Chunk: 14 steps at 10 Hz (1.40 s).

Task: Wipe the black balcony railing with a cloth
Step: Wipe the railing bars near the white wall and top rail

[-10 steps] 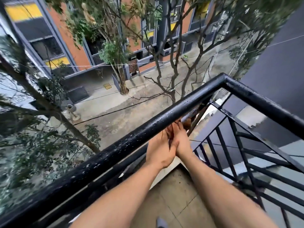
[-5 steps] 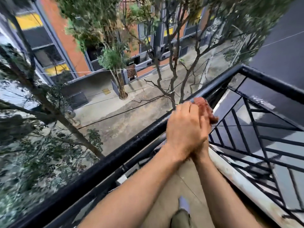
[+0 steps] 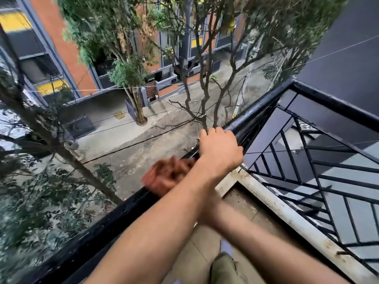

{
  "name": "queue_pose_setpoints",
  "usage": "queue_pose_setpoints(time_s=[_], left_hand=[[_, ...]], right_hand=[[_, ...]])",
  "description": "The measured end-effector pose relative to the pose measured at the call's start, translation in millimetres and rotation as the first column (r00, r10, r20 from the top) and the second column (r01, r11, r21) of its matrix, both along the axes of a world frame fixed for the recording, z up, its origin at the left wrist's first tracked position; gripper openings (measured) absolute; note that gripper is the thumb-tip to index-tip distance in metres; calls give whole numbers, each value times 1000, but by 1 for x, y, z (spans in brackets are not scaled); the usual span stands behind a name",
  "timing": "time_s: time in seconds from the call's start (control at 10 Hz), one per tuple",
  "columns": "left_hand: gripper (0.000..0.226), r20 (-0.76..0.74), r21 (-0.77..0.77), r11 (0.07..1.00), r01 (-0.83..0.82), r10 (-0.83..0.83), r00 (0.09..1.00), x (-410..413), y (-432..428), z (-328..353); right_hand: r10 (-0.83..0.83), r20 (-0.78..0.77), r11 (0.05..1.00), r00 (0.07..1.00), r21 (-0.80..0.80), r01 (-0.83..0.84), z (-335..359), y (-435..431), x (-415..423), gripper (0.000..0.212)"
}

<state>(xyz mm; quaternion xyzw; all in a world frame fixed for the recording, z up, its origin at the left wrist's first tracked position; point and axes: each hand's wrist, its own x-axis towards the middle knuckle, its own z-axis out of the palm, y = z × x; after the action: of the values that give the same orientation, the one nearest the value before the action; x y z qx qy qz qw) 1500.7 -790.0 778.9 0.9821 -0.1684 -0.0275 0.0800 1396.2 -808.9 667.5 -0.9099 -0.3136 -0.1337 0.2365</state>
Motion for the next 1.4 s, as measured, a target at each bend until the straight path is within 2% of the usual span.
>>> queue_pose_setpoints(time_s=[0.1,0.2,0.3,0.4,0.5,0.6,0.7,0.8,0.9,1.0,1.1,1.2,1.3,1.4], left_hand=[[58,-23,32,997,-69,70,997,4,29,-10],[57,-57,66,995,-80,84,995,5,41,-13],[51,-85,55,997,-53,58,995,3,44,-7],[50,-74,34,999,-30,32,997,-2,51,-2],[52,-91,41,997,-68,71,993,-10,89,0],[52,-126,60,989,-137,144,982,-21,127,-4],[57,-190,71,969,-238,247,950,-48,171,-16],[60,-211,55,952,-302,307,928,-72,188,-20],[62,-126,-39,913,-406,398,909,-101,210,-13],[64,-81,-36,874,-484,480,873,-126,238,-14],[70,-99,79,778,-623,628,772,-164,276,-26],[72,-120,-124,741,-660,649,752,-179,285,-33],[72,-13,-377,752,-542,580,814,-191,282,-43],[76,7,-215,804,-555,569,822,-199,277,-50]], right_hand=[[-322,238,947,916,68,315,31,13,48,35],[4,-363,761,932,606,232,15,46,27,13],[168,-252,962,953,255,-102,8,88,-25,42],[130,369,896,920,-441,50,0,72,-21,44],[-187,42,956,981,-223,192,22,59,16,52],[-271,-17,929,963,-267,257,23,91,3,63],[117,-7,975,993,-189,-116,8,135,-57,59],[189,16,952,982,-249,-179,9,129,-53,59],[-14,53,918,999,-394,34,23,137,-40,67],[84,143,941,986,-337,-31,16,178,-53,54],[392,149,919,908,-98,-381,5,220,-82,39],[432,113,892,895,-197,-406,10,199,-78,51],[243,110,947,964,-243,-211,13,126,-37,65],[-62,38,975,997,-213,69,22,76,4,67]])
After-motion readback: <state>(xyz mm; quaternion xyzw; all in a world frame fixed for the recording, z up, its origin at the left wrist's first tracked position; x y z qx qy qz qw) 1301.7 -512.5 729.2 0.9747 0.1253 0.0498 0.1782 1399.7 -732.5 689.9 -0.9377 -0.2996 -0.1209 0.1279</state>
